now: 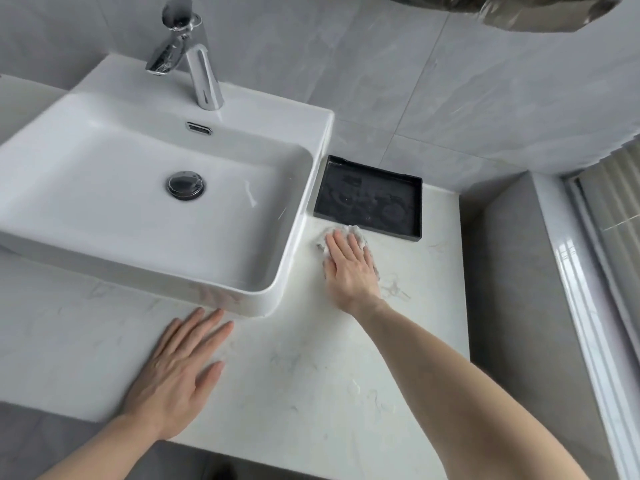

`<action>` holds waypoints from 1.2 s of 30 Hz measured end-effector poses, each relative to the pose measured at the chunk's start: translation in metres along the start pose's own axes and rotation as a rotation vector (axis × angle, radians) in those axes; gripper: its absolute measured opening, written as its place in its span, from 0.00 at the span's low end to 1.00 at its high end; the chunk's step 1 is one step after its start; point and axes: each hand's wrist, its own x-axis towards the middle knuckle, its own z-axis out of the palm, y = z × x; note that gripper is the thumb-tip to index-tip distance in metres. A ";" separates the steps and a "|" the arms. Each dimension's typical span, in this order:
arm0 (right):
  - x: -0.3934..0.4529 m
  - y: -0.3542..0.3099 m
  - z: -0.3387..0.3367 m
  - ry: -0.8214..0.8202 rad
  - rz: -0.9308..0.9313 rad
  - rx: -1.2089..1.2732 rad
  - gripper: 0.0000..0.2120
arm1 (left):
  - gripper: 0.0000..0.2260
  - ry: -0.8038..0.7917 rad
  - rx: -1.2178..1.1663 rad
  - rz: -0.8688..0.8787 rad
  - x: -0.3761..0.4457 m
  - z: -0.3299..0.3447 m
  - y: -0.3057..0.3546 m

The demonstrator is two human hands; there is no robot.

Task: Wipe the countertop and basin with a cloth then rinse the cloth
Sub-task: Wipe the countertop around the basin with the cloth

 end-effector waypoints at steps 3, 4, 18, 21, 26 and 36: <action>-0.026 0.053 -0.019 0.071 0.089 -0.022 0.25 | 0.28 -0.005 0.002 -0.008 -0.001 0.001 0.000; -0.036 0.073 -0.026 0.093 0.131 -0.023 0.25 | 0.28 -0.006 0.001 -0.008 -0.001 0.001 0.000; -0.008 -0.016 -0.004 0.114 0.025 0.156 0.20 | 0.28 -0.024 -0.012 -0.016 -0.001 -0.004 0.004; -0.011 -0.040 0.022 0.035 -0.003 0.046 0.24 | 0.28 -0.020 -0.013 -0.017 -0.001 -0.004 0.003; -0.038 0.019 0.008 0.163 0.062 0.031 0.23 | 0.27 -0.031 -0.003 -0.009 0.000 -0.002 0.000; -0.080 0.110 -0.062 0.354 0.475 0.188 0.18 | 0.28 -0.060 -0.003 -0.029 -0.001 -0.006 0.002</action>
